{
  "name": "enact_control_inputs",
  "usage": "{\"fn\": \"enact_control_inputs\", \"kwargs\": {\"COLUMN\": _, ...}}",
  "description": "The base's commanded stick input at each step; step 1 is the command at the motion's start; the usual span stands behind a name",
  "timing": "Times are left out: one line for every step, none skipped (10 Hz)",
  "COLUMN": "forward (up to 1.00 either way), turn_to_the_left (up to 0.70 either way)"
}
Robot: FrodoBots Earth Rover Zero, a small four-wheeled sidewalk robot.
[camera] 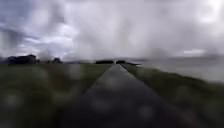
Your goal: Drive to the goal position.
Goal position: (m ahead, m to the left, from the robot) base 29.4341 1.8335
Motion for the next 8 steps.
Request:
{"fn": "enact_control_inputs", "kwargs": {"forward": 0.70, "turn_to_the_left": 0.00}}
{"fn": "enact_control_inputs", "kwargs": {"forward": 0.70, "turn_to_the_left": 0.00}}
{"fn": "enact_control_inputs", "kwargs": {"forward": 0.70, "turn_to_the_left": 0.00}}
{"fn": "enact_control_inputs", "kwargs": {"forward": 0.70, "turn_to_the_left": 0.00}}
{"fn": "enact_control_inputs", "kwargs": {"forward": 0.70, "turn_to_the_left": 0.00}}
{"fn": "enact_control_inputs", "kwargs": {"forward": 0.70, "turn_to_the_left": 0.00}}
{"fn": "enact_control_inputs", "kwargs": {"forward": 0.70, "turn_to_the_left": 0.00}}
{"fn": "enact_control_inputs", "kwargs": {"forward": 0.70, "turn_to_the_left": 0.00}}
